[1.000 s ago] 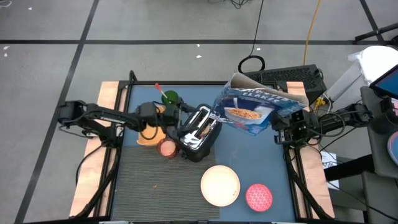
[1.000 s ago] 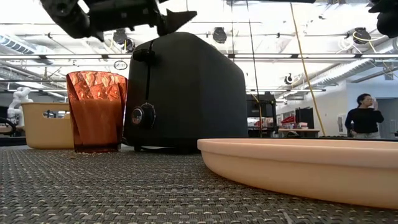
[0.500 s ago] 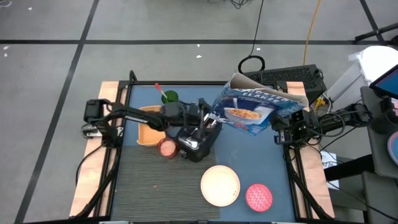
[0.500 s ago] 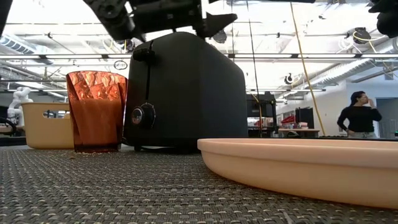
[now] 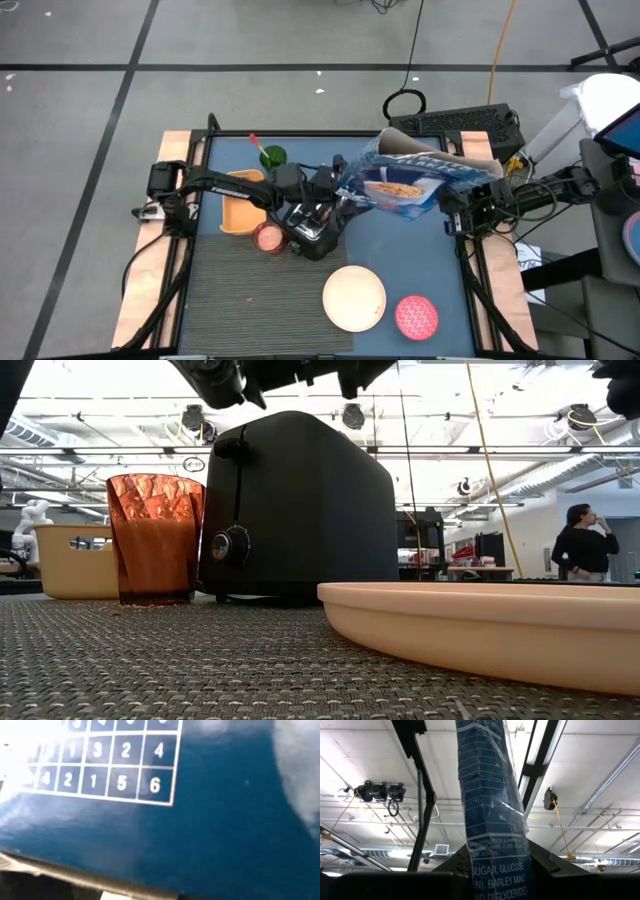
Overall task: Arrange a breakfast setting
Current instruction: Put the cereal from the blue cereal box into the red bowl
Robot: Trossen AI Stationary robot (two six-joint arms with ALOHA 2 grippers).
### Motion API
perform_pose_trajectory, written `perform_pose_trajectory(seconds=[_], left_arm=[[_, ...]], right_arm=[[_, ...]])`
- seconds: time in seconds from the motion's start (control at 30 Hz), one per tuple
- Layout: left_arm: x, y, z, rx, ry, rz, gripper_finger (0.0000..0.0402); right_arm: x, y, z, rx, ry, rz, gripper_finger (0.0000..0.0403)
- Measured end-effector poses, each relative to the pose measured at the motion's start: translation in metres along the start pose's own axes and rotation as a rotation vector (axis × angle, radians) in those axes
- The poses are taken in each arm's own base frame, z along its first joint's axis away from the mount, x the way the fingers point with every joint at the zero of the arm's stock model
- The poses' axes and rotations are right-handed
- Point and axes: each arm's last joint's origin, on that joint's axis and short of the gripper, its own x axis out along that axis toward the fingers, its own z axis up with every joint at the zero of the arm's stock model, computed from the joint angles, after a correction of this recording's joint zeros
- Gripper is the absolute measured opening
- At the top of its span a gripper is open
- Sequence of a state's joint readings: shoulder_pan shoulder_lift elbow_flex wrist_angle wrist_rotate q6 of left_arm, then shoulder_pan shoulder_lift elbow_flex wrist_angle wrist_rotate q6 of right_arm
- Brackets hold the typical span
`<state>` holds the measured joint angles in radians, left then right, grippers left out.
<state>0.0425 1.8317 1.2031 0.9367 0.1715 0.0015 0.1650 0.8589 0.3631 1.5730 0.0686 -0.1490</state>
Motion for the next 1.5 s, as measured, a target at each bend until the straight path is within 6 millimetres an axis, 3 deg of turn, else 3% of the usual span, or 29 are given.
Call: perform_pose_trajectory(seconds=[0.63,1.17,1.5], left_arm=[[0.003,-0.001,0.007,-0.003,-0.034,-0.006,0.0395],[0.002,-0.002,0.021,0.053,-0.18,-0.01,0.0393],[0.001,-0.002,0.022,0.058,-0.189,-0.01,0.0329]], right_arm=[[0.0,0.0,-0.004,-0.007,0.044,0.001,0.0088],[-0.001,0.001,-0.012,-0.012,0.122,0.008,0.0088],[-0.002,0.001,-0.013,-0.012,0.129,0.008,0.0088]])
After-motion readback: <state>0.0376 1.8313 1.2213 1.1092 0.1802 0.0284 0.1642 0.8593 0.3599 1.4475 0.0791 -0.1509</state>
